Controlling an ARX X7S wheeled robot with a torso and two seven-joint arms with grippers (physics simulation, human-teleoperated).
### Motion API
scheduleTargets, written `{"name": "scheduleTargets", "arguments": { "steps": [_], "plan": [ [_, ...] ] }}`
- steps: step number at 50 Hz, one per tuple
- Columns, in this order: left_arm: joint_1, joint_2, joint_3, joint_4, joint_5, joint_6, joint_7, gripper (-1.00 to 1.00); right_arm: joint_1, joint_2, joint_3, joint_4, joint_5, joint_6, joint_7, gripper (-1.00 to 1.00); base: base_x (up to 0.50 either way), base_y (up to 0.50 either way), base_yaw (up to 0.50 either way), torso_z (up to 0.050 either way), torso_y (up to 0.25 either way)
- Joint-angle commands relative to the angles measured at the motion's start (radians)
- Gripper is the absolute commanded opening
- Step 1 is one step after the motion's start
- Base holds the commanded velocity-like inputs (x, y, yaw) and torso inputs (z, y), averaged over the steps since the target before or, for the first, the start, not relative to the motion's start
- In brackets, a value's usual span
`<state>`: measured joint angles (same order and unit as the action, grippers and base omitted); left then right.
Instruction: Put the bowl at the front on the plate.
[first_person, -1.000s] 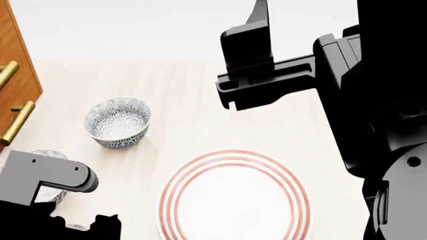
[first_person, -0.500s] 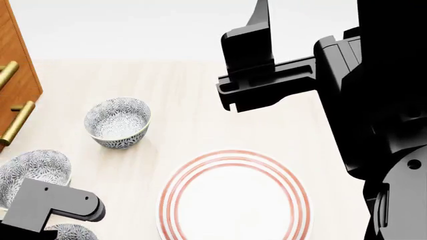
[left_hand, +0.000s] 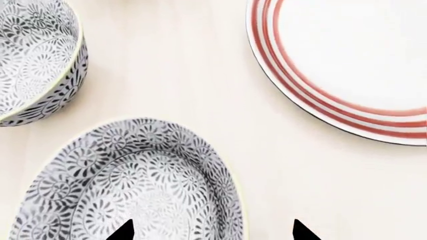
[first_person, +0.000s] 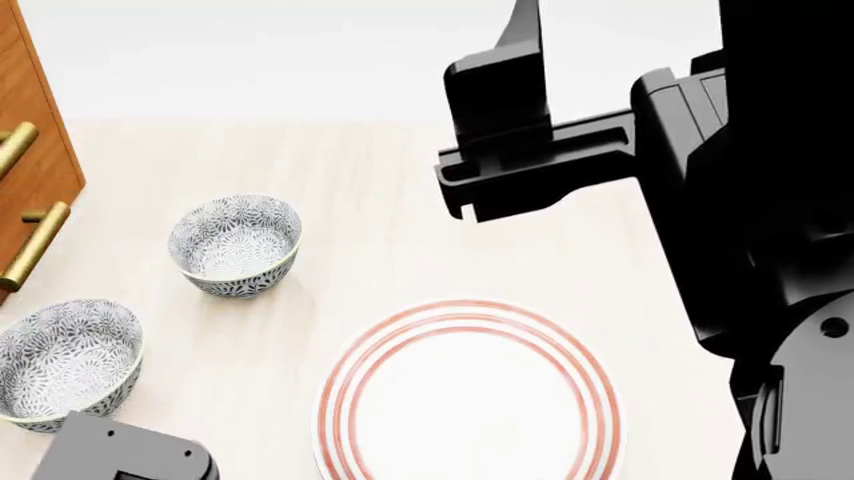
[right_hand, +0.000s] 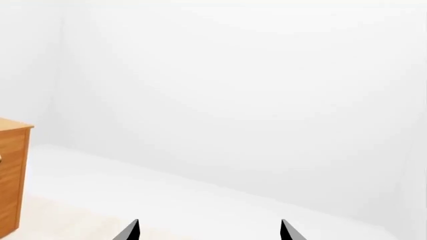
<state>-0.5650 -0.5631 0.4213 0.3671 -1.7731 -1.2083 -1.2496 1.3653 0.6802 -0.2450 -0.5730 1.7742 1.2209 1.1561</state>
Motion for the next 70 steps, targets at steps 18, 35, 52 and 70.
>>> {"name": "scheduleTargets", "arguments": {
  "steps": [18, 35, 52, 70],
  "plan": [
    [0.035, -0.018, 0.035, -0.027, -0.009, 0.016, 0.006, 1.00, 0.013, 0.004, -0.020, -0.001, -0.006, -0.011, -0.009, 1.00, 0.00, 0.00, 0.00, 0.000, 0.000],
    [0.057, -0.023, 0.054, -0.054, -0.014, 0.029, 0.013, 1.00, 0.011, 0.009, -0.027, -0.005, -0.008, -0.022, -0.011, 1.00, 0.00, 0.00, 0.00, 0.000, 0.000],
    [0.062, -0.022, 0.075, -0.075, 0.016, 0.031, 0.042, -1.00, -0.005, 0.019, -0.025, -0.020, -0.009, -0.037, -0.015, 1.00, 0.00, 0.00, 0.00, 0.000, 0.000],
    [0.070, -0.033, 0.072, -0.004, 0.168, 0.066, 0.157, -1.00, 0.007, 0.024, -0.034, -0.034, 0.012, -0.047, -0.008, 1.00, 0.00, 0.00, 0.00, -0.001, 0.000]
  ]
}}
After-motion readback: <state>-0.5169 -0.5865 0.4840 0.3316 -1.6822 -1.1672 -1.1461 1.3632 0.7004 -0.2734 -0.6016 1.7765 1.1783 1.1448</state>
